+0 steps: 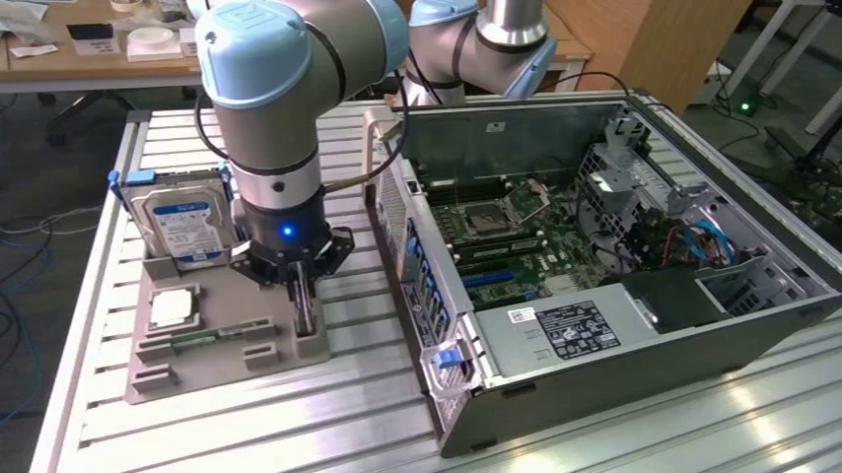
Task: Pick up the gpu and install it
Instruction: 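Pick up the gpu and move the gpu toward the slot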
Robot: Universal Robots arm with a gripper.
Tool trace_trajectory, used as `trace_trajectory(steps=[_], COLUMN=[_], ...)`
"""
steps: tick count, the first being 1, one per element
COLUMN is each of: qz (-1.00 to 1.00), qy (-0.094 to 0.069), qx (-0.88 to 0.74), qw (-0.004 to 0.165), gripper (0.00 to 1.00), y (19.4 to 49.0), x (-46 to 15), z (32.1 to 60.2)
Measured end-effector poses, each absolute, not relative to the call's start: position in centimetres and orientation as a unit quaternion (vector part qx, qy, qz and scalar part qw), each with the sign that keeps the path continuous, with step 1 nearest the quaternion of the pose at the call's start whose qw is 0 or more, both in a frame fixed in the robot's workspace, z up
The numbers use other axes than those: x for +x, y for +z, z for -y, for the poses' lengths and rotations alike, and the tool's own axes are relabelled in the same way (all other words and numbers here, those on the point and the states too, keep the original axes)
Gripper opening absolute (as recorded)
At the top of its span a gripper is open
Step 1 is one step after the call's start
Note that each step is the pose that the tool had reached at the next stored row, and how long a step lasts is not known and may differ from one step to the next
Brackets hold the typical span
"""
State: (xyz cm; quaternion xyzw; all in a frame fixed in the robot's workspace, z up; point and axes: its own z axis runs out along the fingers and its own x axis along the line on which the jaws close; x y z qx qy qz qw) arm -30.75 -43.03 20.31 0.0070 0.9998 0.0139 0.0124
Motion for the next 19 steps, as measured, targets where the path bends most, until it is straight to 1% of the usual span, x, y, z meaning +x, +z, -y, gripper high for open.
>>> trace_trajectory(steps=[10, 14, 19], qz=[-1.000, -1.000, -1.000], qy=[0.014, 0.014, 0.014], qx=[0.007, 0.007, 0.007], qw=[0.013, 0.012, 0.012], gripper=[0.28, 0.28, 0.28], y=[20.5, 21.5, 23.5], x=[-30.7, -30.7, -30.8], z=[43.0, 43.0, 43.0])
